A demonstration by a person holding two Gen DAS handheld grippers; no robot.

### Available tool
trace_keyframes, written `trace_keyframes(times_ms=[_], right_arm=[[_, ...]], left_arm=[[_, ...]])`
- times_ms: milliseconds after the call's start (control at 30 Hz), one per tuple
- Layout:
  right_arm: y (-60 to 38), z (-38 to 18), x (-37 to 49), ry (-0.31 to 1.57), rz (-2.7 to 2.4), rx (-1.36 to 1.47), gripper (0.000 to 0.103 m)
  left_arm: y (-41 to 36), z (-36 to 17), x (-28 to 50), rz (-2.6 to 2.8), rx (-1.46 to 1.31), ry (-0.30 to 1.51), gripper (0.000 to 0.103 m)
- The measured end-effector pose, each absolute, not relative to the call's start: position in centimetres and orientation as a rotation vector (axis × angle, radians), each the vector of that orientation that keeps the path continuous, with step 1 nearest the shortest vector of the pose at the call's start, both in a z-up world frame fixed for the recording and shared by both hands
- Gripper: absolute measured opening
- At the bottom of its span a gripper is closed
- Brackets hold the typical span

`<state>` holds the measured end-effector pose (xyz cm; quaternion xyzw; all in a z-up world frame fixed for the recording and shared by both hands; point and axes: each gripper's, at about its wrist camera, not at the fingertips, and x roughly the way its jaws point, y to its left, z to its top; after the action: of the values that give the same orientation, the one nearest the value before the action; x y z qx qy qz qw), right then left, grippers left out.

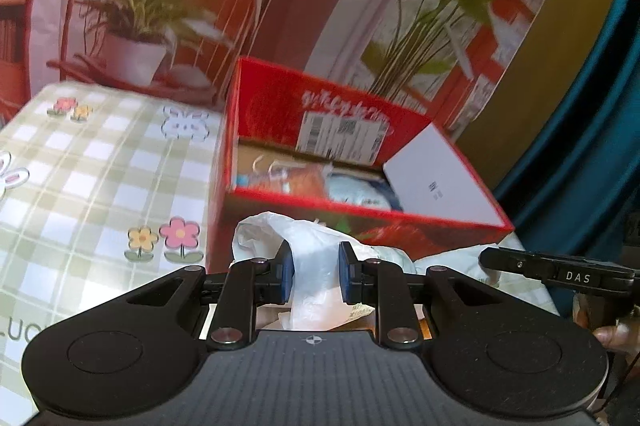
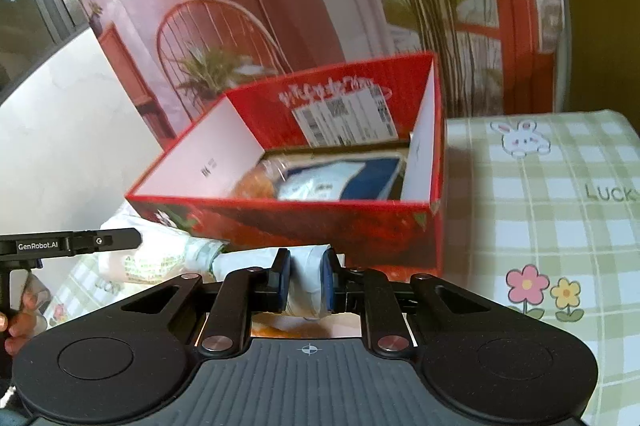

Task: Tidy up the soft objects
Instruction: 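Carry the white item into the red box with the left tool while the right tool carries a white roll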

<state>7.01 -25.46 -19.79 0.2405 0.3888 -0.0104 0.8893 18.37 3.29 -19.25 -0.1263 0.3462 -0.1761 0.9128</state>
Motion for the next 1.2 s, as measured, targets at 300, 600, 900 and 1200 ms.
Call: trace_keyframes(times_ms=[300, 600, 900, 1200], right_arm=[[-25.3, -16.6, 6.5, 0.727, -0.013, 0.462, 0.015], [-25.4, -14.7, 6.7, 0.673, -0.007, 0.436, 0.015], [-26.0, -13.4, 8.5, 0.647, -0.01, 0.401, 0.014], [-27.4, -13.2, 13.2, 0.641, -0.066, 0.307, 0.014]], left_arm=[[3.2, -16.7, 17.4, -0.373, -0.245, 0.631, 0.024], [3.1, -14.4, 17.5, -0.382, -0.219, 0.567, 0.023], [2.8, -13.4, 20.2, -0.375, -0.202, 0.541, 0.024], [1.4, -13.0, 26.0, -0.357, -0.14, 0.531, 0.024]])
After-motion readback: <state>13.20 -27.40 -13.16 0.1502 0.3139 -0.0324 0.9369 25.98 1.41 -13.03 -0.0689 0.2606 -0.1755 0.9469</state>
